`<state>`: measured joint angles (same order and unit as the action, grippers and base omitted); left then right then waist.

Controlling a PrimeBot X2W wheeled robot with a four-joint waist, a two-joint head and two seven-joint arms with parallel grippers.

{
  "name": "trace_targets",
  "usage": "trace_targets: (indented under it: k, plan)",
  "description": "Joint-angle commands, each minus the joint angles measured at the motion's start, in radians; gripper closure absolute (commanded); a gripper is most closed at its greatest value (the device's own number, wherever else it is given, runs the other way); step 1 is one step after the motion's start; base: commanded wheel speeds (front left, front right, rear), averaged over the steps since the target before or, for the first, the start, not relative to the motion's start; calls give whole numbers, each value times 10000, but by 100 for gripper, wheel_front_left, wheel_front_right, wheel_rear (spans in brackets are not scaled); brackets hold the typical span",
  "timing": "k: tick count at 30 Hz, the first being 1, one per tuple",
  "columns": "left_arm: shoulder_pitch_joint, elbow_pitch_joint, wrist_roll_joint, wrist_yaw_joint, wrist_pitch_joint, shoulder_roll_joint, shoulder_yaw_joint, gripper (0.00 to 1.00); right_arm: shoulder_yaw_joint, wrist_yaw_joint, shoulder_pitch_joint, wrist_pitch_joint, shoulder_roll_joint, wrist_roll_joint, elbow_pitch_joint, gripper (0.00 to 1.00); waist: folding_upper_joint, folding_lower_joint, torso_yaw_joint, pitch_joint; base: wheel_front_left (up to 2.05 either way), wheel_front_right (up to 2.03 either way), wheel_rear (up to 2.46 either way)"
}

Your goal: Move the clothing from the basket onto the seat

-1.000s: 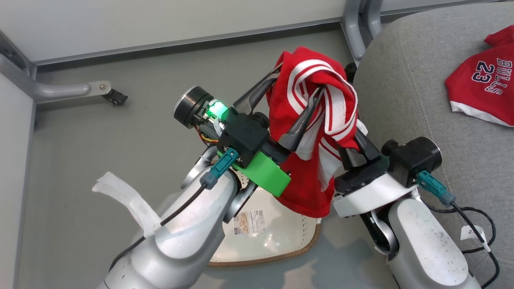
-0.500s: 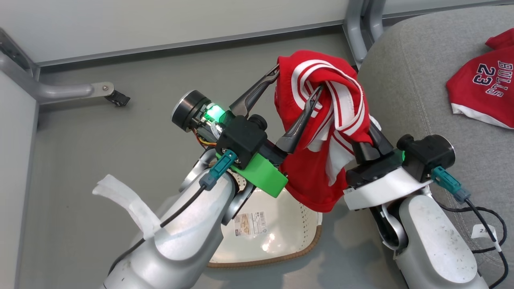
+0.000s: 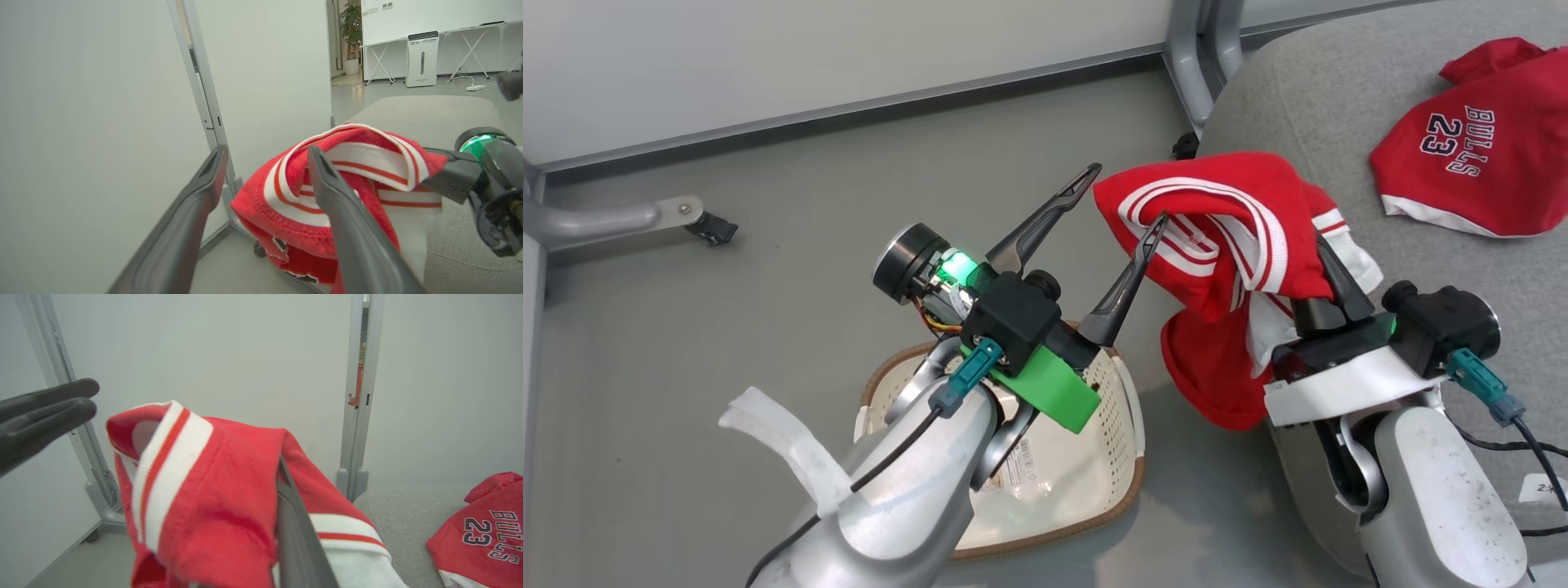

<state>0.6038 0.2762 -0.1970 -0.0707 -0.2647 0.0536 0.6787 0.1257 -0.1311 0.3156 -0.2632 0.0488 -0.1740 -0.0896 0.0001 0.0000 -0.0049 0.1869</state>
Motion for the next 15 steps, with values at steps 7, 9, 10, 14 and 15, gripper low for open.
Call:
trace_targets:
  k: [7, 9, 10, 14, 15]
  plan:
    - [-54, -94, 176, -111, 8, 100, -97, 0, -450, 7, -110, -22, 28, 93, 278, 100, -1, 0, -859, 313, 0, 0, 0]
    - [-7, -88, 235, -151, 8, 119, -78, 0, -578, 7, -101, -22, 30, 42, 339, 100, -1, 0, -1097, 414, 0, 0, 0]
    - [11, -76, 252, -162, 8, 132, -68, 0, -635, 7, -109, -22, 28, 23, 372, 100, -1, 0, -1236, 466, 0, 0, 0]
    - [40, -71, 330, -227, 8, 169, -42, 0, -855, 7, -218, -22, 30, -38, 493, 100, -1, 0, -1733, 624, 0, 0, 0]
    - [45, -71, 342, -233, 8, 176, -39, 0, -923, 7, -225, -22, 30, -56, 521, 100, -1, 0, -1843, 656, 0, 0, 0]
